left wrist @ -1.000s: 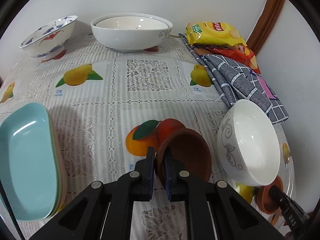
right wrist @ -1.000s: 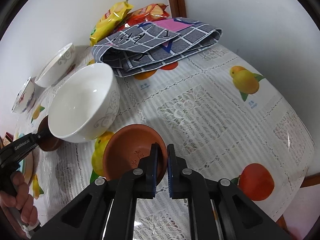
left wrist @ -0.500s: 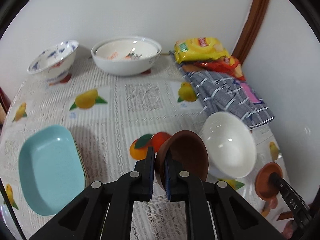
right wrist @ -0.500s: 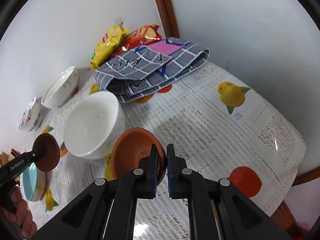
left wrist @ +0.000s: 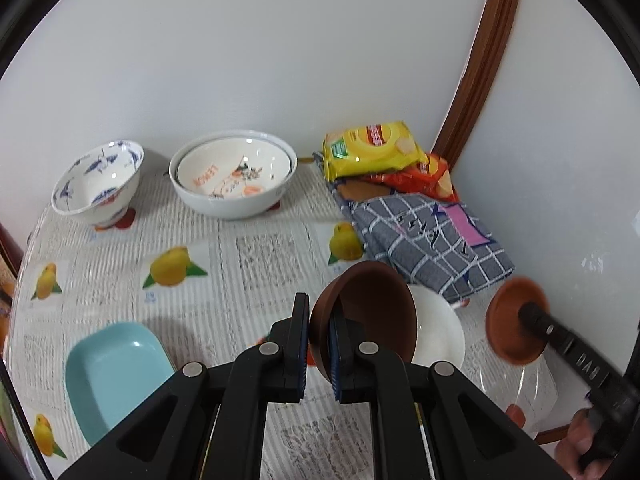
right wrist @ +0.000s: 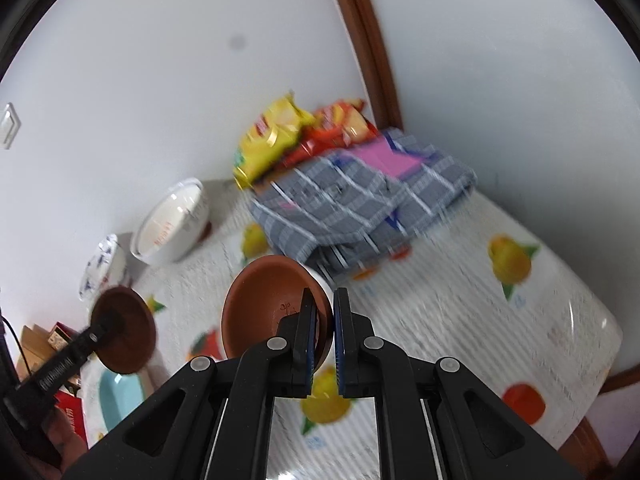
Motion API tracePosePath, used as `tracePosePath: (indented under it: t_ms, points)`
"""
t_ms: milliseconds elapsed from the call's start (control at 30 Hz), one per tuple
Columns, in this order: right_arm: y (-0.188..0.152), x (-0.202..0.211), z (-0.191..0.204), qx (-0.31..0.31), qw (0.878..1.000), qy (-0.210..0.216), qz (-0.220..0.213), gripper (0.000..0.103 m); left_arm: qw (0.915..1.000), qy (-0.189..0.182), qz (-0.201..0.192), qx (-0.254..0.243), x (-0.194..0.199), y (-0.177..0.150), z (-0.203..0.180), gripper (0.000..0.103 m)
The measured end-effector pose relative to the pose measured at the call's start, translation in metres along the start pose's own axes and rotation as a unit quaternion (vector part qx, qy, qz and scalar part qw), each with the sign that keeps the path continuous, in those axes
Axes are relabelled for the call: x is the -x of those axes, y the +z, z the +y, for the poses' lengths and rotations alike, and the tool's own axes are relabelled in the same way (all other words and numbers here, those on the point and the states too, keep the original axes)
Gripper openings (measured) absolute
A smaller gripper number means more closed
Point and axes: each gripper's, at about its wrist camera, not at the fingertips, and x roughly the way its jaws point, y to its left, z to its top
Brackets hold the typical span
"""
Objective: Organize plates and bowls
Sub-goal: 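Carry the right gripper's terracotta bowl into the white patterned bowl while the left holds its bowl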
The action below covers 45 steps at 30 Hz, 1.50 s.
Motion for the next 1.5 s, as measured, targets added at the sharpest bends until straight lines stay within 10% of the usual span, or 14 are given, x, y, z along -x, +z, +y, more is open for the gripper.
tracePosePath:
  t_ms: [600,1500]
  points:
    - [-0.021,-0.051,0.007,0.014,1.000,0.011,0.023,0.008,0.9989,-0.026,0.034,-0.019,-0.059,-0.001,0.005,0.009]
    - [-0.039,-0.078,0.013,0.019,0.999,0.017,0.043,0.008,0.9994,-0.020,0.024,-0.011,-0.042,0.000,0.014,0.009]
